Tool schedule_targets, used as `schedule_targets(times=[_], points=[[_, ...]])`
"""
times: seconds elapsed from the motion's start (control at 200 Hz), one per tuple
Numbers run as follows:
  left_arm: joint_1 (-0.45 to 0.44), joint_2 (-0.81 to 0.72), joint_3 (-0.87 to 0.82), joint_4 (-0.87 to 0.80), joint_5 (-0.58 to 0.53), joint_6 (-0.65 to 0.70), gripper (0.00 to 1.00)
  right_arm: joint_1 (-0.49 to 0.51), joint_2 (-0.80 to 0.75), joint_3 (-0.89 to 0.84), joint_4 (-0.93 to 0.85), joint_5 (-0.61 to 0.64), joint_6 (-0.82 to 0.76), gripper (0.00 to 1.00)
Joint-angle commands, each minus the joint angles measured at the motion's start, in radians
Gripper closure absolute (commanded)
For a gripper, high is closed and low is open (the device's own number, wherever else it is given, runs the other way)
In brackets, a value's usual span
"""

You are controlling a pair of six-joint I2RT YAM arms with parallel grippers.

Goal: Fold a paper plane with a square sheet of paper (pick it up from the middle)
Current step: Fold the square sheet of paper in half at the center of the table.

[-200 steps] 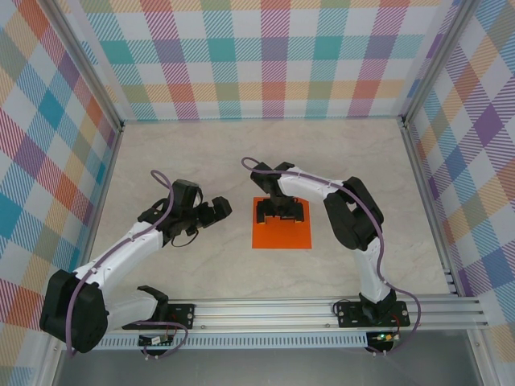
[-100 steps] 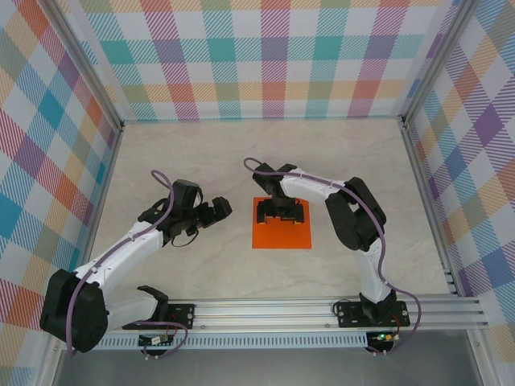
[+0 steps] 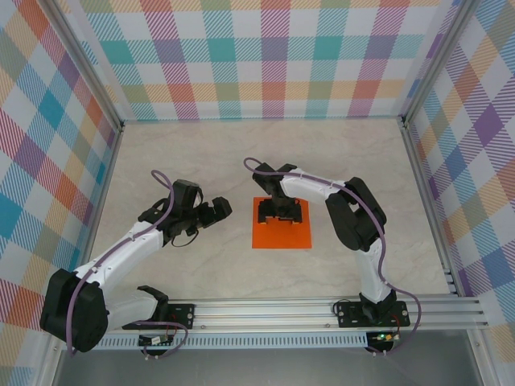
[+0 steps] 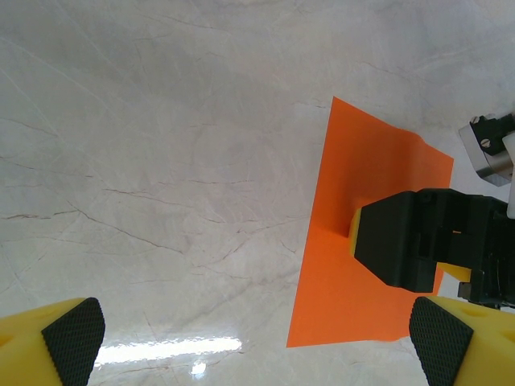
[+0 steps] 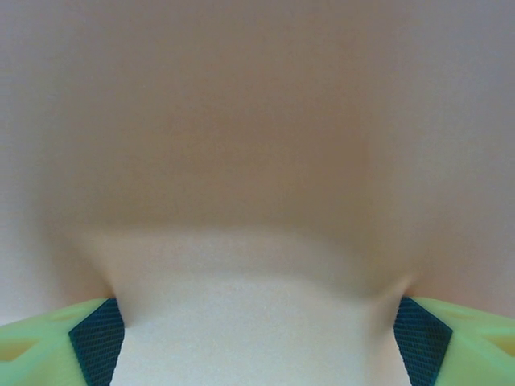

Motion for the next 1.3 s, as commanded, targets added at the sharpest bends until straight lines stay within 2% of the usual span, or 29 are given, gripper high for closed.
schedule_targets(times=[0.0,0.38,0.735,1.05,1.295], points=[[-0.009,0.008,0.021,-0.032,0.013,0.006,0.0,0.017,0.09,-0.065,0.02,-0.064,0.004,0.13],[-0.009,0.005,0.026,-0.041,0.012,0.005,0.0,0.019,0.03,-0.04,0.005,-0.06,-0.009,0.24],[-0.009,0.003,0.034,-0.051,0.01,0.005,0.0,0.018,-0.076,-0.034,0.006,-0.036,0.003,0.59],[-0.009,-0.014,0.033,-0.068,0.003,0.005,0.0,0.016,-0.174,-0.059,0.012,-0.05,0.014,0.63],[-0.009,-0.022,0.032,-0.07,0.0,0.003,0.0,0.009,-0.248,-0.046,0.027,-0.136,0.0,0.63]])
